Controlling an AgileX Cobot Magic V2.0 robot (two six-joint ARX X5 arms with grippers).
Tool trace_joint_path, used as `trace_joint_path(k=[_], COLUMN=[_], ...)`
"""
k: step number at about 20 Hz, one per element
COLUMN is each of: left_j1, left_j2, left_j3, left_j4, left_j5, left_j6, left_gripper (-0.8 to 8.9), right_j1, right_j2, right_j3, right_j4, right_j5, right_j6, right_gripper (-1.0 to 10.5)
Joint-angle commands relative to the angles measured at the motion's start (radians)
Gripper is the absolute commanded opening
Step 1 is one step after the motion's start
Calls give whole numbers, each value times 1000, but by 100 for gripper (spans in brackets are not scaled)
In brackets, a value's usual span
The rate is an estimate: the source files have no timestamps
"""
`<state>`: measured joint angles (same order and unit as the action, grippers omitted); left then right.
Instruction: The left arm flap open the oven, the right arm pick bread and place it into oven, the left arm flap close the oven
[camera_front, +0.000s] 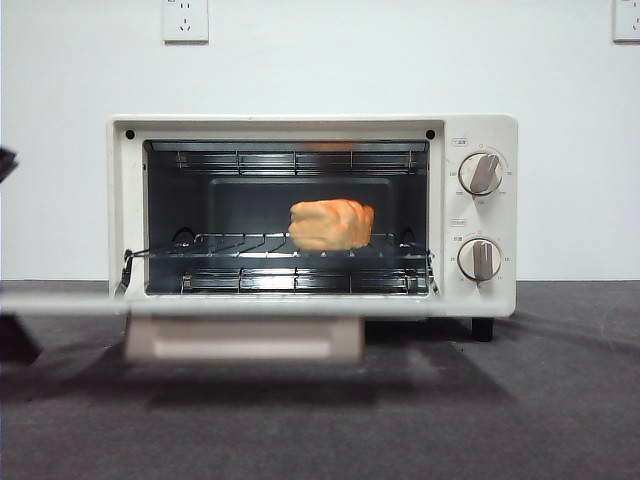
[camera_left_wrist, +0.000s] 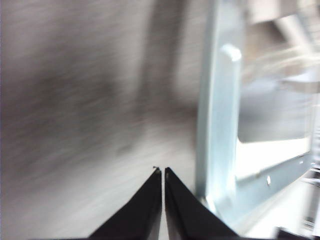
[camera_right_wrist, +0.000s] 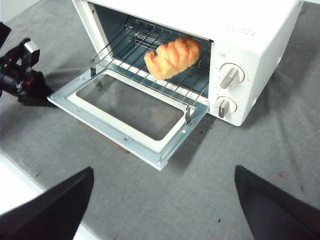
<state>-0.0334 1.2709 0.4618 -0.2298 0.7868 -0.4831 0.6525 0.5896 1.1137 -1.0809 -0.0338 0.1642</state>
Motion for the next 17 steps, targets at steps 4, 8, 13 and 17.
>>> trace_joint_path(k=[4,8,13,17], left_j1=[-8,-8,-8,-8], left_j2=[10,10,10,10], left_j3=[34,54,61,61], left_j4=[146,255,420,575], left_j5=[121,130,129,111], left_j6=[-144,-235,-364,-477], left_gripper=[15,15,15,16], right_j1=[5,5,5,5], right_j2=[4,4,4,4], right_j3=[14,14,14,14], right_j4=[10,10,11,11], right_j5=[-13,-22,-21,-19], right_j6=[-3,3,3,3], right_gripper=[449,449,449,449])
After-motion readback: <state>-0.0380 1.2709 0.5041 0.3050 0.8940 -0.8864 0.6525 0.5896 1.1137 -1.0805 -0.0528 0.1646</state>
